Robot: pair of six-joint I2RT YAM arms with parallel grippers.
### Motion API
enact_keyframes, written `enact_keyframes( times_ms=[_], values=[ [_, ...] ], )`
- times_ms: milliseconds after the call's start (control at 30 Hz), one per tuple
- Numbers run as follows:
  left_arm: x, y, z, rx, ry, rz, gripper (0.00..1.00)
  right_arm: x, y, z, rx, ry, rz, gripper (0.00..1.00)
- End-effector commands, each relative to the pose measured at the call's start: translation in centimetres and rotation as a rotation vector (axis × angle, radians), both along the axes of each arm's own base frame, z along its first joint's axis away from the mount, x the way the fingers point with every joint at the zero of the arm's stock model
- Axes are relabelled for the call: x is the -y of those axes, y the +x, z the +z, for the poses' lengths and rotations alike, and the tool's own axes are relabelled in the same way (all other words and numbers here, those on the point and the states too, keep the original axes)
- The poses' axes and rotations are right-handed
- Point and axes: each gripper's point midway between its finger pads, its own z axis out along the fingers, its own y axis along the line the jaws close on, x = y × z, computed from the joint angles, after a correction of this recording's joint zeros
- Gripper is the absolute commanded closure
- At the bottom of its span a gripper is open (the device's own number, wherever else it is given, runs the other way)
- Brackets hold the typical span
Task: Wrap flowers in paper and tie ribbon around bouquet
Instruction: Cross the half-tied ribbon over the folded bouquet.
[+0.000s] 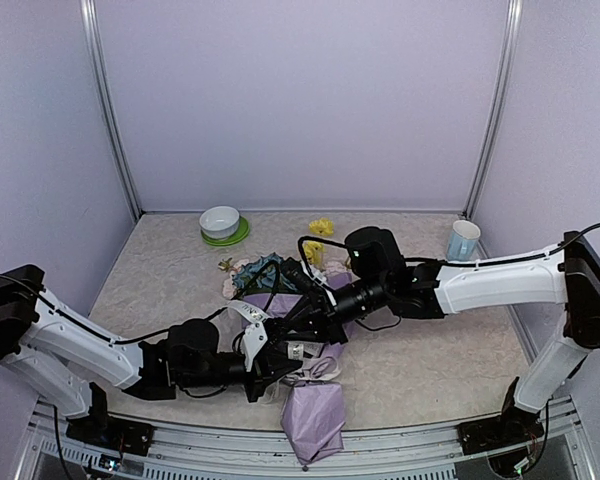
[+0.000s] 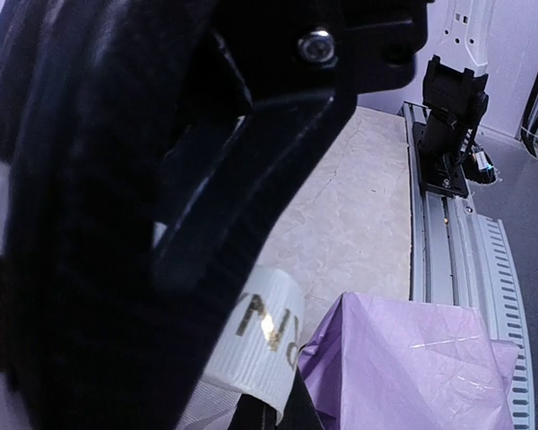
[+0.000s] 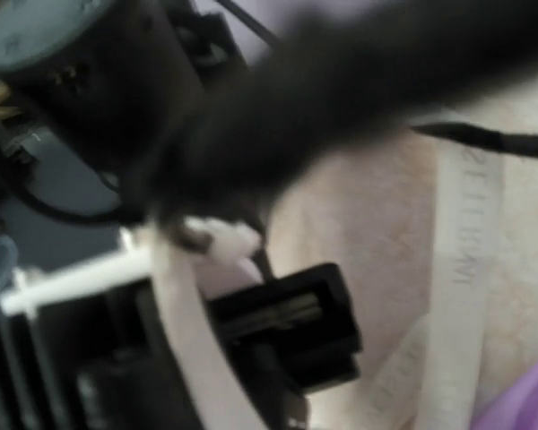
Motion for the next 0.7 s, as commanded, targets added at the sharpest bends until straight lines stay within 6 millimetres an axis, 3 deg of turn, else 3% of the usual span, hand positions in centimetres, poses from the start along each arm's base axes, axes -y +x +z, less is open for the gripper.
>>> enact_keyframes(
  times_ms=[0,267,333,500,600,667],
  values=[
    [0.1,0.3,1.1,0.009,-0.023,0.0,1.0,-0.2,-1.0,1.3,-0.008,0.048,0.069,1.0],
    [-0.3,0.5,1.2,0.0,-0.035,0.006,1.0,1.8,-0.5,3.4,-0.011,0.114,0.027,1.0],
    [-0.3,0.3,1.3,0.003,-0.041,0.0,1.0,2.1,0.6,3.5,-0.019,0.105,-0.017,0.98],
    [-0.4,-0.1,1.5,0.013,-0.052,-0.023,1.0,2.5,5.0,1.5,-0.026,-0.015,-0.246,0.79],
    [-0.4,-0.2,1.5,0.012,-0.054,-0.03,1.0,2.7,7.9,0.1,-0.017,-0.116,-0.395,0.78],
    [-0.3,-0.2,1.8,0.01,-0.063,-0.029,1.0,2.6,8.4,-0.1,-0.012,-0.138,-0.41,0.73]
  ],
)
